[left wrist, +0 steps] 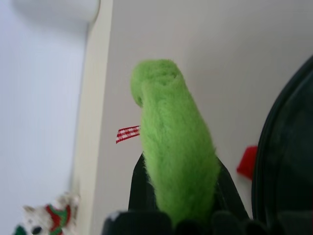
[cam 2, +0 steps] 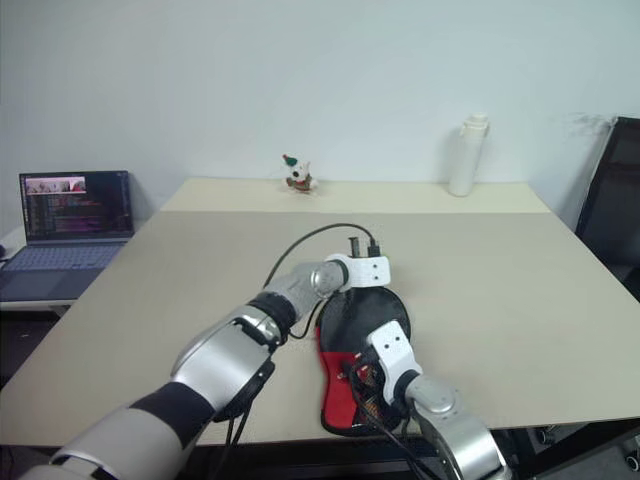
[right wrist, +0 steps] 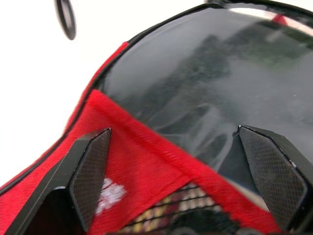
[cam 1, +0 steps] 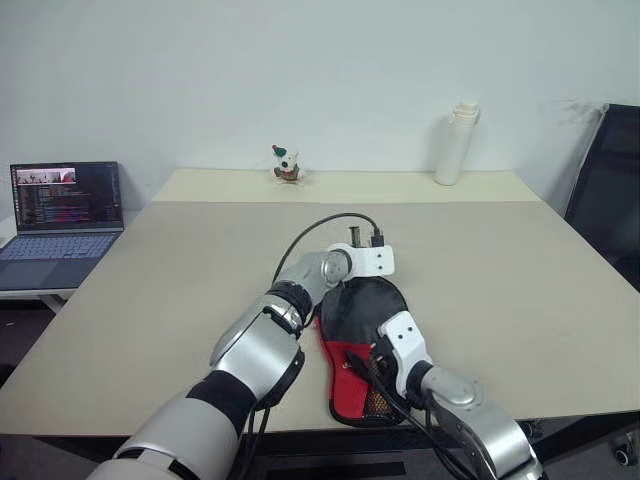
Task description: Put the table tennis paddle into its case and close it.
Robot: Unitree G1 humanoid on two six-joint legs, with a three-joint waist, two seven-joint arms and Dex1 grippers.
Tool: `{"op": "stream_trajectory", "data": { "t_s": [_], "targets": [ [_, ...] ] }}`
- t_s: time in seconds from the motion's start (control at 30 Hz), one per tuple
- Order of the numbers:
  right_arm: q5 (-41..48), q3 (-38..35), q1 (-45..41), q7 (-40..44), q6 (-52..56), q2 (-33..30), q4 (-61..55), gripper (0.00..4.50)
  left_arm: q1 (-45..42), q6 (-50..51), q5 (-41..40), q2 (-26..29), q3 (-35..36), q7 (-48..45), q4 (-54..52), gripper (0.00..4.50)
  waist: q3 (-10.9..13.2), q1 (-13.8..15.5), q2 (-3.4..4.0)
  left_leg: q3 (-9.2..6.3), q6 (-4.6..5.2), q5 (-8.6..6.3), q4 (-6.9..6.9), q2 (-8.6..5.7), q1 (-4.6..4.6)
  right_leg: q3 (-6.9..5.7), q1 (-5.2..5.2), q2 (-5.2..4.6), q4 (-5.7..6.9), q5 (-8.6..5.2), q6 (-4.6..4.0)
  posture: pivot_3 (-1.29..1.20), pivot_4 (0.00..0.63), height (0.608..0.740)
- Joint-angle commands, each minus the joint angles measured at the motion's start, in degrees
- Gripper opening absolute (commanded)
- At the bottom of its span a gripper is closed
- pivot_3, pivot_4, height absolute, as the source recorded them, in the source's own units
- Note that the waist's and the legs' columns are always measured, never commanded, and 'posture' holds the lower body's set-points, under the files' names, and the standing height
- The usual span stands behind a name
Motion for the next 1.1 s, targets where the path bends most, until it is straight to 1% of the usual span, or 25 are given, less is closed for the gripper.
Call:
{"op": "stream_trajectory", "data": {
  "t_s": [0.03, 0.13, 0.27, 0.53, 0.57, 0.63, 0.77, 0.97, 1.1],
  "targets": [
    [0.16, 4.06, 4.73, 0.26, 6.04, 0.07, 4.43, 4.5, -3.82, -3.73, 2.49, -3.12, -2.2, 4.06, -1.83, 0.04, -0.01, 0.25, -0.02, 0.0, 0.0, 0.0, 0.0, 0.0, 0.0, 0.0, 0.0, 0.0, -0.02, 0.0, 0.0, 0.0, 0.15, 0.74],
    [0.07, 4.31, 5.24, -0.1, 6.03, 0.35, 4.24, 4.5, -4.09, -6.07, 3.54, -5.68, -3.39, 5.08, -1.91, 0.04, -0.03, 0.53, -0.04, 0.01, -0.01, -0.01, 0.0, 0.0, 0.0, 0.0, 0.01, -0.01, -0.03, -0.01, 0.0, 0.0, 0.15, 0.74],
    [-0.14, 4.11, 5.08, -0.2, 5.69, 0.63, 4.82, 4.5, -4.0, -7.73, 3.01, -8.67, -3.02, 4.63, -2.02, 0.04, -0.03, 0.59, -0.04, 0.01, -0.01, -0.01, 0.0, -0.01, -0.01, 0.0, 0.01, -0.01, -0.03, -0.02, -0.03, 0.0, 0.15, 0.74],
    [-0.31, 3.62, 4.44, -0.07, 4.93, 0.94, 6.01, 4.5, -3.22, -8.51, 0.33, -9.61, -0.6, -1.01, -1.94, 0.04, -0.04, 0.56, -0.04, 0.01, -0.01, -0.01, 0.0, 0.0, 0.0, -0.02, 0.0, -0.01, -0.02, -0.05, -0.08, 0.0, 0.15, 0.74],
    [-0.34, 3.52, 4.31, -0.03, 4.81, 1.04, 6.19, 4.5, -3.2, -8.35, -0.3, -9.43, 0.02, -1.76, -1.95, 0.62, -0.05, 0.55, -0.04, 0.01, -0.01, -0.01, 0.0, 0.0, 0.01, -0.02, 0.01, -0.01, -0.02, -0.06, -0.08, 0.0, 0.15, 0.74],
    [-0.41, 3.07, 3.77, 0.11, 4.5, 1.24, 6.65, 4.5, -3.16, -7.52, -1.1, -8.8, 0.97, -2.93, -1.91, 1.23, -0.1, 0.5, -0.05, 0.0, -0.01, -0.01, 0.0, 0.01, 0.01, -0.02, 0.01, 0.0, -0.02, -0.06, -0.08, 0.0, 0.15, 0.74],
    [-0.11, 1.08, 1.63, 0.75, 4.37, 1.15, 7.07, 4.5, -3.08, -4.84, -4.23, -6.66, 4.42, -6.63, -1.9, 2.62, -0.17, 0.05, -0.09, 0.03, -0.01, -0.01, 0.0, 0.03, 0.11, 0.02, 0.05, 0.02, 0.02, -0.06, -0.08, 0.0, 0.15, 0.74],
    [1.42, -2.19, -1.11, 2.05, 6.33, 0.59, 5.49, 4.5, -4.06, -4.35, -10.63, -3.47, 11.46, -9.11, -2.82, 2.62, -0.17, -0.3, -0.09, -0.01, 0.0, 0.0, 0.0, 0.05, 0.15, -0.01, 0.06, 0.03, 0.09, -0.05, -0.08, 0.0, 0.15, 0.74],
    [4.97, -5.61, -1.73, 4.05, 11.16, -0.81, -0.25, 4.5, -4.04, -4.98, -14.95, -0.32, 15.76, -12.38, -3.73, 2.62, -0.16, -0.24, -0.1, -0.01, -0.01, -0.01, 0.0, 0.03, 0.05, -0.01, 0.04, 0.01, 0.04, -0.05, -0.08, 0.0, 0.15, 0.74]
  ]
}}
